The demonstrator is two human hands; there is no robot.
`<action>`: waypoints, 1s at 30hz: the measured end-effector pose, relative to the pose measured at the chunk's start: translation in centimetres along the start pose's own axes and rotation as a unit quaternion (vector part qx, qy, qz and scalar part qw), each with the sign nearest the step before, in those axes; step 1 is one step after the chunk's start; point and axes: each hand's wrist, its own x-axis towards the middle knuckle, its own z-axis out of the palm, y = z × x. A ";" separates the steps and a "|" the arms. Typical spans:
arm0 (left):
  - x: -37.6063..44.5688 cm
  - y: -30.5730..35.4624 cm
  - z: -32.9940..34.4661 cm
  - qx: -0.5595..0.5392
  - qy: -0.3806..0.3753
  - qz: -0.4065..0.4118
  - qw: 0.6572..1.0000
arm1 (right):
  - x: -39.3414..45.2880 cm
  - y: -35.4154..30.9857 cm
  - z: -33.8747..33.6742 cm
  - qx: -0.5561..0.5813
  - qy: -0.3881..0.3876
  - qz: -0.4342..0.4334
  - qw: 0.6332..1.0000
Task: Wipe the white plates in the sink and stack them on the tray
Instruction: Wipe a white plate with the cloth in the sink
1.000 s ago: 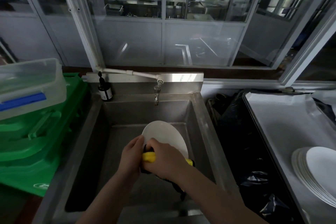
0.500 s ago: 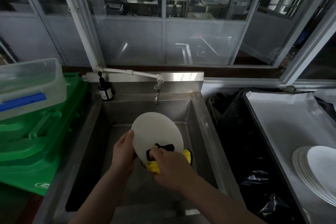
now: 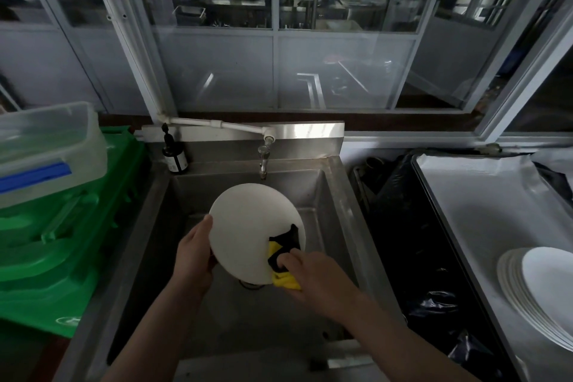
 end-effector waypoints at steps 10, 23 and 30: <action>0.3 0.0 -0.3 0.034 -0.037 0.003 0.999 | -0.5 3.9 -0.5 -0.043 -0.021 -0.032 0.998; 1.9 0.1 -0.2 0.055 -0.050 -0.011 0.997 | 1.3 8.2 -0.1 0.033 -0.036 0.087 0.995; 2.6 -0.7 0.4 0.047 -0.024 -0.035 0.998 | 1.3 10.8 0.2 0.222 0.051 0.327 0.917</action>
